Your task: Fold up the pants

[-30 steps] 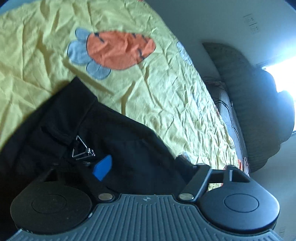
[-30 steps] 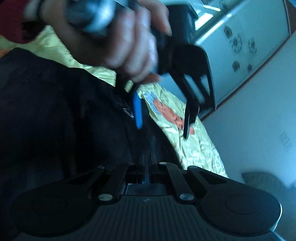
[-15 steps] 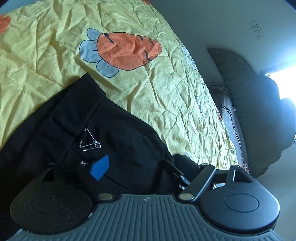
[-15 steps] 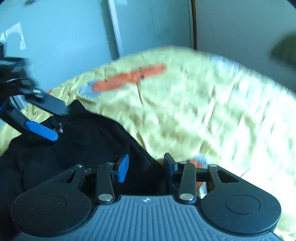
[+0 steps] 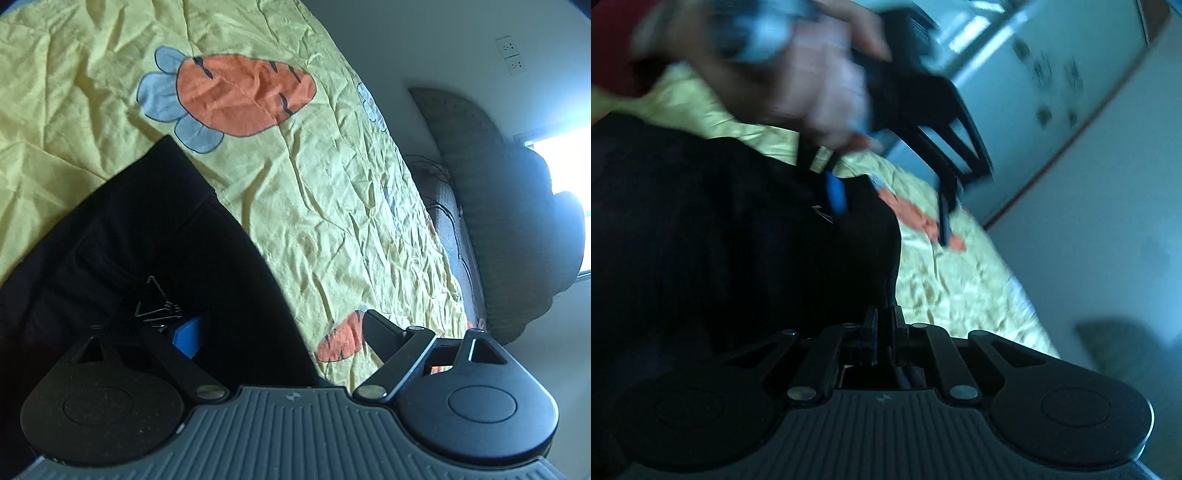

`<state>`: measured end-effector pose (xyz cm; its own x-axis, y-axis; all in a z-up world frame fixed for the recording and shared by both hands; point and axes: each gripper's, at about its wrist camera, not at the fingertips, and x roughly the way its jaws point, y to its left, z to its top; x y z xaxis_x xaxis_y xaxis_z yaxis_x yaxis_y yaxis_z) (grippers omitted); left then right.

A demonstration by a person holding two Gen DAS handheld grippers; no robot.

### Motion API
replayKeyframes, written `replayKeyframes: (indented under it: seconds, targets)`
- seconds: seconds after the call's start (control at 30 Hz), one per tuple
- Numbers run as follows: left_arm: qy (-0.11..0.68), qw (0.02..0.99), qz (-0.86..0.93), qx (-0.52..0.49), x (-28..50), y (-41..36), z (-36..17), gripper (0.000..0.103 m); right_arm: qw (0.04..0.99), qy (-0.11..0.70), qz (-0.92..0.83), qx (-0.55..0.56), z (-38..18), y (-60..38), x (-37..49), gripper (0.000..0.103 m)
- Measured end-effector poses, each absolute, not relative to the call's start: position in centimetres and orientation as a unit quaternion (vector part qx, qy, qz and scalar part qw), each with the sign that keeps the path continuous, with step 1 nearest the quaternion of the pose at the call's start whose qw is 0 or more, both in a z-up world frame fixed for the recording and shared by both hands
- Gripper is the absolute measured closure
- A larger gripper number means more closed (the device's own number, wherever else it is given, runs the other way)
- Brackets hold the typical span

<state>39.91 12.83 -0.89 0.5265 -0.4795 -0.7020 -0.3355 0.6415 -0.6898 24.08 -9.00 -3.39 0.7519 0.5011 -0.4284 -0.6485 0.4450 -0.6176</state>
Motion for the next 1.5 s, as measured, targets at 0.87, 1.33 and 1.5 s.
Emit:
replayKeyframes:
  seconds: [0.87,1.33,1.5]
  targets:
    - [0.376,0.848,-0.038,-0.372,26.4,11.8,0.2,0.097,0.870,0.112,0.181,-0.445,-5.9,-12.4,20.0,0.098]
    - [0.355,0.845,-0.001,-0.401,26.5,13.1,-0.4,0.099,0.871,0.129,0.182,-0.438,-6.1,-12.3,18.5,0.098]
    - [0.341,0.869,-0.001,-0.360,24.9,12.3,0.6,0.099,0.888,0.137,0.135,-0.417,-6.6,-13.7,19.6,0.073]
